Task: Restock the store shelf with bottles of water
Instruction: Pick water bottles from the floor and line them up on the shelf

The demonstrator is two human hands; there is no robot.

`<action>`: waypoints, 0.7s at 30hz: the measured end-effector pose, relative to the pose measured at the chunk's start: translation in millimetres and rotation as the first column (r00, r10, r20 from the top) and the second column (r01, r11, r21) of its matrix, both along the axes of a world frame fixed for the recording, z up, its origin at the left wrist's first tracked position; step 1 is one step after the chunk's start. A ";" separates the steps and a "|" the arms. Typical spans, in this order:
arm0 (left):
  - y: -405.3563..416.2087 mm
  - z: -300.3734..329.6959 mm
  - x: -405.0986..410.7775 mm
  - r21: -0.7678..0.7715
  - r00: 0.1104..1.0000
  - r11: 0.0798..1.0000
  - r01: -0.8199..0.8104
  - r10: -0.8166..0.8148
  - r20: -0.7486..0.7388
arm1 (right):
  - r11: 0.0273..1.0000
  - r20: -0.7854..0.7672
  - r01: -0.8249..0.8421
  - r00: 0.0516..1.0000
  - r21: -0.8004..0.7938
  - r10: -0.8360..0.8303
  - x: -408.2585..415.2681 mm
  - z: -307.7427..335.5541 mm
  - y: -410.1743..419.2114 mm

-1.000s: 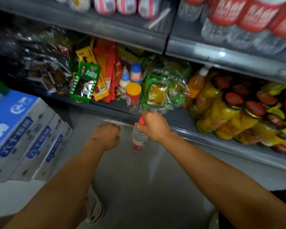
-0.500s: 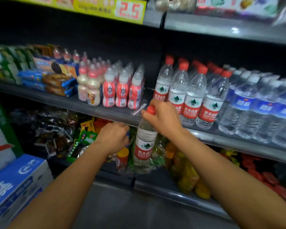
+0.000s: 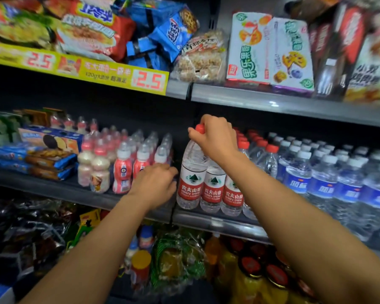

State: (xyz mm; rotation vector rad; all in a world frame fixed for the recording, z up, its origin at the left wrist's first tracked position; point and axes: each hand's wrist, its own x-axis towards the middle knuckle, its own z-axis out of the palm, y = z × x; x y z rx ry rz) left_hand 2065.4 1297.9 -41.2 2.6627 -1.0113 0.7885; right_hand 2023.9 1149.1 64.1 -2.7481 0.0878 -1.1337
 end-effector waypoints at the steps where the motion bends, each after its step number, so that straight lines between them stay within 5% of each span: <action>1: -2.0 -1.0 3.6 -0.006 1.000 1.000 0.000 0.000 -0.001 | 1.000 -0.006 0.010 1.000 -0.010 -0.010 5.7 1.0 -2.4; 21: -8.4 -32.9 42.8 0.017 0.996 1.000 0.005 -0.003 -0.094 | 0.983 -0.258 0.158 0.950 -0.097 -0.178 71.7 -5.7 -17.1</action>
